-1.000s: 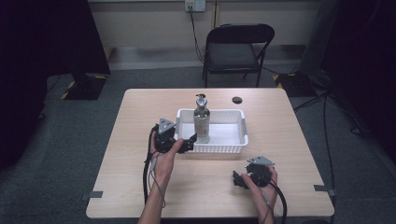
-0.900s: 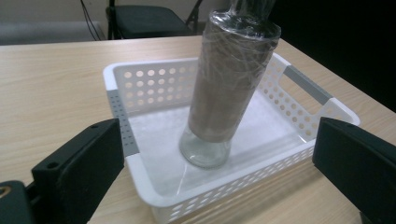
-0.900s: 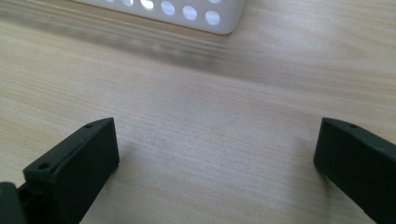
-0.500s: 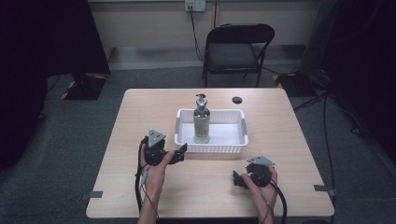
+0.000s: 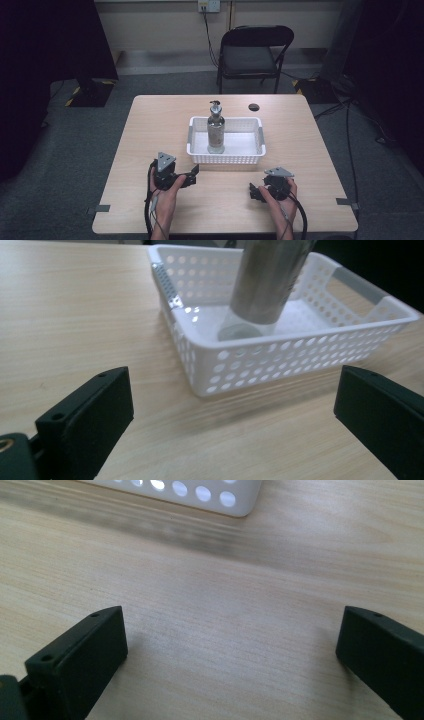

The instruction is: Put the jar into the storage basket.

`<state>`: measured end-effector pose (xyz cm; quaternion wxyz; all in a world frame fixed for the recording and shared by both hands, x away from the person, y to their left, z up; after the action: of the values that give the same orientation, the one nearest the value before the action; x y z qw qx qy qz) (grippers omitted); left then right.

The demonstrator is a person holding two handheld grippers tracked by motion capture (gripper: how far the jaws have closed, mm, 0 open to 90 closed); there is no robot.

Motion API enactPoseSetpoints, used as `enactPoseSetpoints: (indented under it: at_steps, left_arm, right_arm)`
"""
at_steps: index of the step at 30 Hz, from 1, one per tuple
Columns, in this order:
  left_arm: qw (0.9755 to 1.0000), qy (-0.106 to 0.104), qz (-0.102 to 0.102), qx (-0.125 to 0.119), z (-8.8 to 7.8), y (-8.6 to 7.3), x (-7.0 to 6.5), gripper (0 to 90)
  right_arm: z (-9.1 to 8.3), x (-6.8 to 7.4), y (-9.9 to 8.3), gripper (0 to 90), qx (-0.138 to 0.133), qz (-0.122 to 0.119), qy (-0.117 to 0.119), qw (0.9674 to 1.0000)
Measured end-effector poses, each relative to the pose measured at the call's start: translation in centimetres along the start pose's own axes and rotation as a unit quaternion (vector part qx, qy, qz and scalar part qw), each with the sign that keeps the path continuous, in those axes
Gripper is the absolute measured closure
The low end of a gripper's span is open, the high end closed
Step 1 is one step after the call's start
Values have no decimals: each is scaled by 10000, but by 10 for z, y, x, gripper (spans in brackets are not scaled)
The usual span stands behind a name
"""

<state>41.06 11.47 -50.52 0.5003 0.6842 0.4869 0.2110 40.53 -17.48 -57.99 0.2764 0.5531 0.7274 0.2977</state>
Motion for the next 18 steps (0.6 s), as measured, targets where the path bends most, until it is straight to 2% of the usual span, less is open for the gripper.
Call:
enactPoseSetpoints:
  at_steps: [2, 4, 10, 18]
  left_arm:
    - [9999, 64, -100, 12, 0, -6, 4, 21]
    - [9995, 243, -107, 165, 1, -14, 8, 23]
    - [9992, 274, -147, 253, 2, -28, 10, 29]
    - [9980, 510, -120, 364, 2, -42, 14, 29]
  right_arm:
    - [0, 0, 0, 0, 1, 0, -1, 10000]
    - [0, 0, 0, 0, 0, 0, 0, 10000]
    - [0, 0, 0, 0, 0, 0, 0, 10000]
    - [0, 0, 0, 0, 1, 0, 0, 10000]
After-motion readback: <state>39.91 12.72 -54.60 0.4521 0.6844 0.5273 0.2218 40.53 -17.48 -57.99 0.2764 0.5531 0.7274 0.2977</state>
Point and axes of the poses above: each handheld gripper's, and its own axes: z roughly forward along the jaws, y roughly out of its top, x roughly to its left, the point moved 8 cm from there along z, roughly forward along the jaws, and after that the axes turned 5 degrees about -y, right-handed, at the moved point
